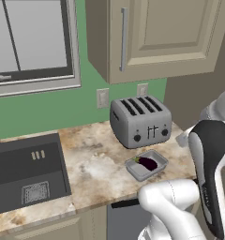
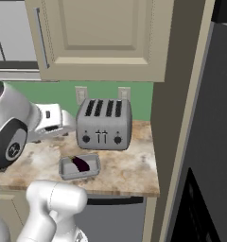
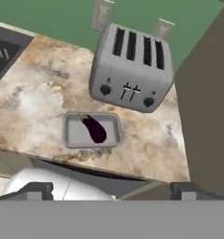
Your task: Take the eggplant and lemon out of the freezer and place them in the tupperware container on the counter. Then put the tupperware containing the vegetables back in the freezer.
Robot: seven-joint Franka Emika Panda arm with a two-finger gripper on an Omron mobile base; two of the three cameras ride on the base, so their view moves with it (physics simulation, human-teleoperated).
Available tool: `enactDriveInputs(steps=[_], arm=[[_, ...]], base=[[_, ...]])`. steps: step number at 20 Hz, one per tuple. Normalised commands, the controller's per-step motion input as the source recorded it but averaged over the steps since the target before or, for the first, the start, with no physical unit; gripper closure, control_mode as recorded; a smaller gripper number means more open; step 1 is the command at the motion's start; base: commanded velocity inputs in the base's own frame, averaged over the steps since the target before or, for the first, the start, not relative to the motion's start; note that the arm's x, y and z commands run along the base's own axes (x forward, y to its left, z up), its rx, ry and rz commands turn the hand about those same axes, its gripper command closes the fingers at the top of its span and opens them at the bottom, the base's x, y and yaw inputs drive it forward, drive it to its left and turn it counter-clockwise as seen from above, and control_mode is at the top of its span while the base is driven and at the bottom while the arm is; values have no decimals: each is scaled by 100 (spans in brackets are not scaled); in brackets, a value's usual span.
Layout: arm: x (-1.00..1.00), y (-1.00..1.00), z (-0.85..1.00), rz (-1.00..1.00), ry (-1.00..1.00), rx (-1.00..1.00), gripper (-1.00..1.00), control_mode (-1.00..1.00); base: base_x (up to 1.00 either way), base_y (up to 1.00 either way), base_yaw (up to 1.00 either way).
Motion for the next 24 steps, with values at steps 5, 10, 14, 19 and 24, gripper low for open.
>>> enactDriveInputs(steps=[5, 10, 14, 19, 24], arm=[[0, -3, 3, -33, -31, 10, -100, -100], [0, -12, -3, -19, -43, 16, -100, -100], [0, -16, 5, -2, -38, 24, -100, -100], [0, -19, 37, 0, 5, 24, -100, -100], [1, 0, 3, 0, 14, 1, -100, -100]], base=[[0, 0, 0], [0, 0, 0], [0, 0, 0], [0, 0, 0], [0, 0, 0]])
